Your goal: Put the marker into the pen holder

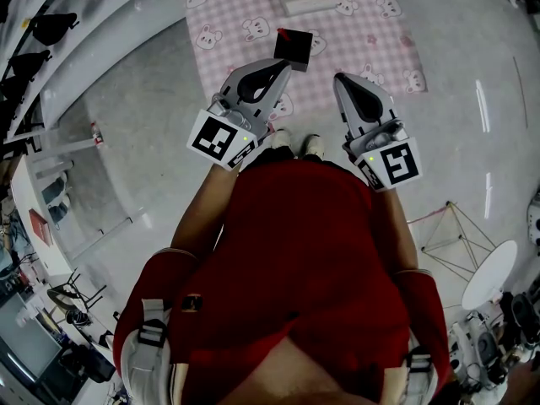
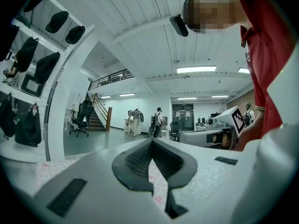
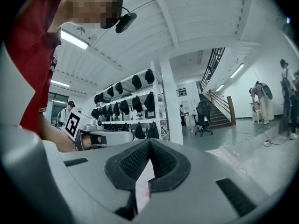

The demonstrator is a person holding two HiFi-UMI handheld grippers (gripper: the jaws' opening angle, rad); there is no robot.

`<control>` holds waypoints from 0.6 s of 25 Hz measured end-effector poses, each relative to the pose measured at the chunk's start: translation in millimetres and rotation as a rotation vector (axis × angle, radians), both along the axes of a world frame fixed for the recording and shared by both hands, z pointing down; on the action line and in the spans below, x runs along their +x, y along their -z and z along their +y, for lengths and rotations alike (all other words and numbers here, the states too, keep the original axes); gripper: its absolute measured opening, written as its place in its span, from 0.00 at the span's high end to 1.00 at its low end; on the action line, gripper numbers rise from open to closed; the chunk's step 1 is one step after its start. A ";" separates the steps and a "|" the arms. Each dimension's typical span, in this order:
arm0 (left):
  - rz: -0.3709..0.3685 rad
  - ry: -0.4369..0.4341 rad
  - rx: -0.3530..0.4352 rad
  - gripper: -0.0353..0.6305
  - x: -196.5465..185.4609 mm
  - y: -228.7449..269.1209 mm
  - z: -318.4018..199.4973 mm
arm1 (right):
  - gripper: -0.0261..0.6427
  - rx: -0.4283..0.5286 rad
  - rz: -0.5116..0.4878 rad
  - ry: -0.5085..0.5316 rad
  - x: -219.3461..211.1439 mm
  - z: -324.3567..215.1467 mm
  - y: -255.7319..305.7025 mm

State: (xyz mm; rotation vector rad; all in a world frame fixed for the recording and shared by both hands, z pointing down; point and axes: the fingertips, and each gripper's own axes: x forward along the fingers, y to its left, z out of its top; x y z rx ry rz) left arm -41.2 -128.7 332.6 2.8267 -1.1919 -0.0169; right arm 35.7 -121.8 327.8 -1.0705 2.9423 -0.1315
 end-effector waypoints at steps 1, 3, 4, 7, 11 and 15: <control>0.000 0.000 0.000 0.94 0.1 0.2 -0.1 | 0.97 -0.002 -0.001 -0.002 0.4 -0.1 0.2; 0.001 -0.001 0.000 0.94 -0.4 0.6 -0.5 | 0.97 -0.003 -0.001 -0.004 0.3 -0.5 0.5; 0.001 -0.001 0.000 0.94 -0.8 0.6 -0.7 | 0.97 -0.003 0.000 -0.005 0.1 -0.8 0.4; 0.000 0.000 -0.001 0.94 -1.4 0.2 -1.3 | 0.97 -0.003 0.003 -0.005 -0.3 -1.3 -0.4; 0.000 -0.002 -0.001 0.94 -0.6 0.3 -1.7 | 0.97 -0.003 0.003 -0.006 0.4 -1.6 -0.2; 0.000 -0.002 -0.001 0.94 -1.1 0.5 -1.8 | 0.97 -0.003 0.005 -0.006 0.1 -1.7 0.3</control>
